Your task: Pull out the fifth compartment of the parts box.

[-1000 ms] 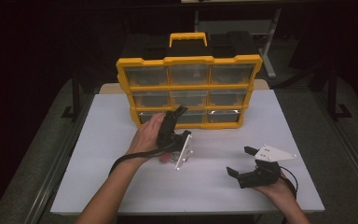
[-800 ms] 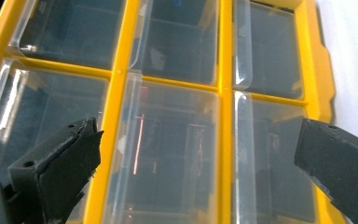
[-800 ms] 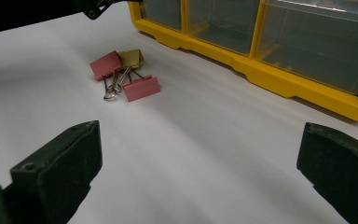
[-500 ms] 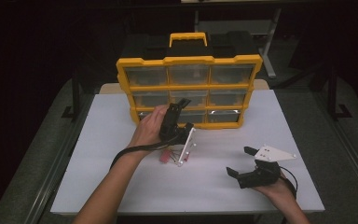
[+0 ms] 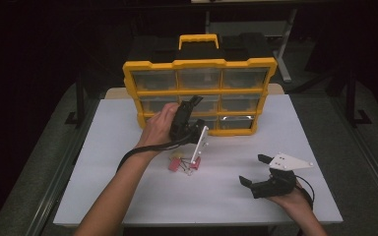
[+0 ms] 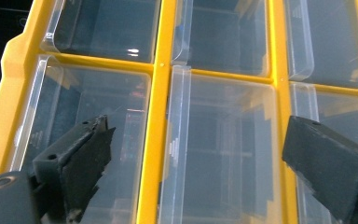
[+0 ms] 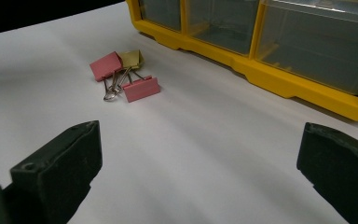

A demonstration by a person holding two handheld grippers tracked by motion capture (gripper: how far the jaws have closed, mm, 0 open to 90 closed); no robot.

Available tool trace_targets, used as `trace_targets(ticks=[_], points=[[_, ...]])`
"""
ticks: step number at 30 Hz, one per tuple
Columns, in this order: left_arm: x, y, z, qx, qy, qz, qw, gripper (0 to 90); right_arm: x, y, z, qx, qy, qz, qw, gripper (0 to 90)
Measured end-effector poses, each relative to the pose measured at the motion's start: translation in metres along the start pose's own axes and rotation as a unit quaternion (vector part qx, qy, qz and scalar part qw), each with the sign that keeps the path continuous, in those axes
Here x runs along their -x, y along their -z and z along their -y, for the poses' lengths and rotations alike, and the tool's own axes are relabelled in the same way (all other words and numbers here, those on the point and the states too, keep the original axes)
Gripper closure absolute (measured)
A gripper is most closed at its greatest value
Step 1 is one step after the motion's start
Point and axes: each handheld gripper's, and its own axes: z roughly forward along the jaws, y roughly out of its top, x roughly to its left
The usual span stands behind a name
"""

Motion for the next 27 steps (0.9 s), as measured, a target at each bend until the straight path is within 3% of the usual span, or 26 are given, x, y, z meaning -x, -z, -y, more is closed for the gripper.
trace_targets(ticks=[3,14,15,16,23,27], points=[[-0.002,-0.003,0.0,-0.008,0.002,0.002,1.0,20.2,0.0,0.0,0.0,0.0,0.0,0.0,1.0,0.0],[-0.002,-0.011,0.002,-0.029,-0.003,-0.007,0.9995,26.4,-0.001,0.0,0.0,-0.001,-0.001,-0.001,1.0,0.0],[-0.001,-0.012,0.002,-0.03,-0.006,-0.005,0.9995,27.8,-0.001,0.0,0.001,0.0,0.0,-0.001,1.0,0.0],[-0.003,-0.011,0.002,-0.043,-0.023,-0.004,0.9988,28.7,-0.001,0.0,0.001,0.0,0.0,-0.001,1.0,0.0],[-0.005,-0.014,0.003,-0.061,-0.04,-0.004,0.9973,39.0,-0.001,0.0,0.001,-0.001,-0.001,-0.001,1.0,0.0],[-0.006,-0.015,0.003,-0.06,-0.034,-0.011,0.9975,43.0,-0.001,0.0,0.001,-0.001,0.001,-0.001,1.0,0.0]])
